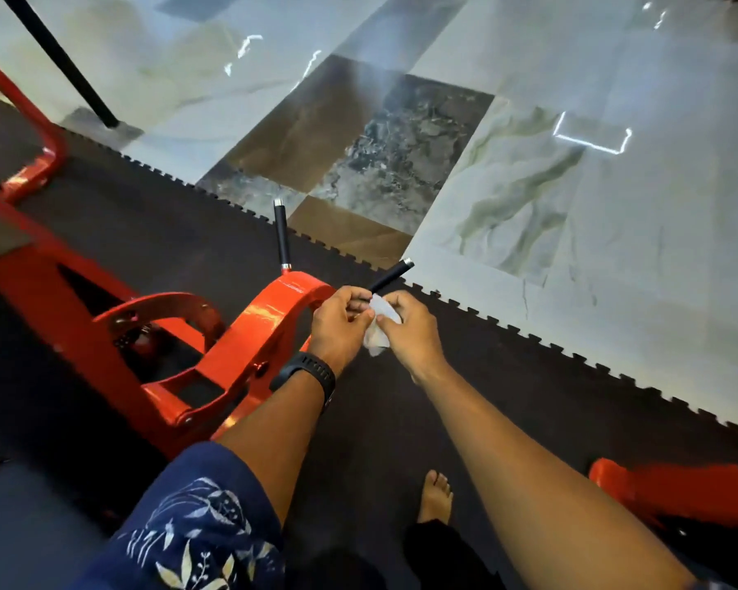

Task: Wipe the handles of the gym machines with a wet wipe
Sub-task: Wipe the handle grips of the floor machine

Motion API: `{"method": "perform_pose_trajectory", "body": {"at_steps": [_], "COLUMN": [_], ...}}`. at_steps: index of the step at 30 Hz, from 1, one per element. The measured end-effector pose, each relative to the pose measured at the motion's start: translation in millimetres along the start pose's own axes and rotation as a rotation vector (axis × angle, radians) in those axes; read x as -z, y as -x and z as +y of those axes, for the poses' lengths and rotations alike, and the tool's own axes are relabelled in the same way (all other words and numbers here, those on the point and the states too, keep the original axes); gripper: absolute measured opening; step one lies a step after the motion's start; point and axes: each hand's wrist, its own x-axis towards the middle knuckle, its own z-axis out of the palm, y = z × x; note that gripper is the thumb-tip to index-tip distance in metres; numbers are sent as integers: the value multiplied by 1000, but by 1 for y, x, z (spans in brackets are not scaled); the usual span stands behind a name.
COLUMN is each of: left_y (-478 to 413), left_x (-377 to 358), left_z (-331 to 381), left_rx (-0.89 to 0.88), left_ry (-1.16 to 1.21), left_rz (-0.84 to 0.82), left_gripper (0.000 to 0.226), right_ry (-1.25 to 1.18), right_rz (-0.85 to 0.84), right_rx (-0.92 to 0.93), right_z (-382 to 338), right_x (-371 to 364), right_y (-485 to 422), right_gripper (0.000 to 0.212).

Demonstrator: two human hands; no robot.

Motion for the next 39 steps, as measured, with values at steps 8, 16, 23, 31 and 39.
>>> {"method": "perform_pose_trajectory", "body": {"at_steps": [8, 16, 23, 31, 39], "left_y": [-127, -224, -270, -290, -291], "left_x": [-36, -13, 5, 0, 2], "left_z": [-80, -212, -262, -264, -264], "left_rx": [119, -29, -247, -252, -239], "left_ry": [-140, -1100, -1370, -1338, -1267], "left_rz": [-139, -534, -601, -638, -622], "left_gripper": [30, 69, 94, 87, 83], "right_ry": [28, 684, 1276, 1429, 1291], "right_rz": [-76, -170, -483, -492, -309], "right_rx": [-55, 422, 549, 536, 530], "right_z": [60, 153, 184, 193, 199], "right_x": [-39, -124, -154, -137, -139], "right_y": [-132, -235, -305, -333, -335], "right_gripper": [22, 39, 67, 62, 43]}}
